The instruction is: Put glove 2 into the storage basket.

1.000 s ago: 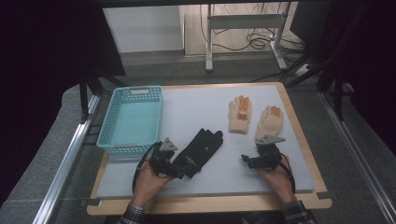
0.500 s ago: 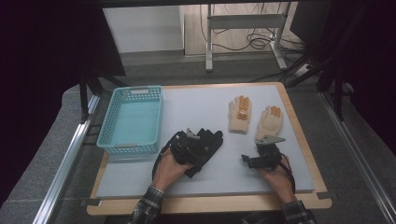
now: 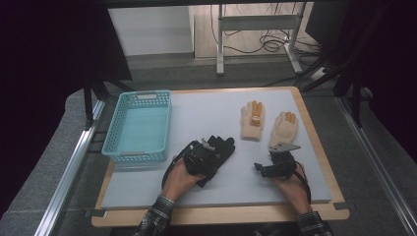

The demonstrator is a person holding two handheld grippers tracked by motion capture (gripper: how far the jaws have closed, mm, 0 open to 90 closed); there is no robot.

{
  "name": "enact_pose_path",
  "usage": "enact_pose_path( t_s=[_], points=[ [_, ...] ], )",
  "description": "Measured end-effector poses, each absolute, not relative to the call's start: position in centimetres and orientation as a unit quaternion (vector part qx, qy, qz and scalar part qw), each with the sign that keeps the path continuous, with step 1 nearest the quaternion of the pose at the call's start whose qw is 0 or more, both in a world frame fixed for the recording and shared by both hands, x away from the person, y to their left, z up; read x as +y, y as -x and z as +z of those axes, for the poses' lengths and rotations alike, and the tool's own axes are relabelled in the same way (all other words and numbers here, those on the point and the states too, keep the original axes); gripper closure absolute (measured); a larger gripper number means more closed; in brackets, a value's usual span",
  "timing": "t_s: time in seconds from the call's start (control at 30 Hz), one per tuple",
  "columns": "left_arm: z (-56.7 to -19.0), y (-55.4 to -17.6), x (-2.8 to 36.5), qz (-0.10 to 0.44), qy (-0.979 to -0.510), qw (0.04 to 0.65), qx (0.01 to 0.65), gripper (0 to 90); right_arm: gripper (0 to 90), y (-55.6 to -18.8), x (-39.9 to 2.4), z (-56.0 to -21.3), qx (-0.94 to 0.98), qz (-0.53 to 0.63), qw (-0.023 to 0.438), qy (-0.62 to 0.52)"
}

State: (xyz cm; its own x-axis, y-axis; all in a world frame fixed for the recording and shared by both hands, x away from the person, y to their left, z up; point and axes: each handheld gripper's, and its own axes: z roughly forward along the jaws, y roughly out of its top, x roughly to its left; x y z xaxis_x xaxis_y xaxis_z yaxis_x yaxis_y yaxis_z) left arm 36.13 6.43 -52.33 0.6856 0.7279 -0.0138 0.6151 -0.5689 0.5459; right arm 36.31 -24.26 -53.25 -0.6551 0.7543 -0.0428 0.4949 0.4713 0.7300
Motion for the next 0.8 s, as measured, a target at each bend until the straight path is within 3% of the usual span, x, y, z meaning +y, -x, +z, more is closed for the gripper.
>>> enact_pose_path(
  t_s=[0.07, 0.1, 0.13, 0.17, 0.27, 0.37, 0.8],
  points=[
    [-52.2, -36.2, 6.8, 0.111, -0.876, 0.264, 0.387, 34.6, 17.0, -36.3, -24.3, -53.2, 0.838, 0.354, 0.183, -0.373],
    [-52.1, -36.3, 7.0, 0.113, -0.876, 0.265, 0.386, 34.6, 17.0, -36.3, -24.2, -53.2, 0.838, 0.354, 0.183, -0.373],
    [-52.0, -36.4, 7.1, 0.115, -0.875, 0.264, 0.389, 47.0, 17.0, -36.3, -24.2, -53.2, 0.838, 0.354, 0.183, -0.373],
    [-51.9, -36.5, 7.2, 0.117, -0.876, 0.26, 0.389, 47.0, 17.0, -36.3, -24.2, -53.2, 0.838, 0.354, 0.183, -0.373],
    [-51.7, -36.8, 7.4, 0.118, -0.877, 0.254, 0.39, 58.4, 17.0, -36.3, -24.2, -53.2, 0.838, 0.354, 0.183, -0.373],
    [-51.4, -36.9, 7.4, 0.115, -0.879, 0.254, 0.388, 61.8, 17.0, -36.3, -24.3, -53.2, 0.838, 0.353, 0.182, -0.374],
    [-47.5, -38.5, 8.5, 0.122, -0.86, 0.276, 0.411, 61.6, 17.0, -36.3, -24.3, -53.2, 0.838, 0.354, 0.183, -0.373]
  ],
)
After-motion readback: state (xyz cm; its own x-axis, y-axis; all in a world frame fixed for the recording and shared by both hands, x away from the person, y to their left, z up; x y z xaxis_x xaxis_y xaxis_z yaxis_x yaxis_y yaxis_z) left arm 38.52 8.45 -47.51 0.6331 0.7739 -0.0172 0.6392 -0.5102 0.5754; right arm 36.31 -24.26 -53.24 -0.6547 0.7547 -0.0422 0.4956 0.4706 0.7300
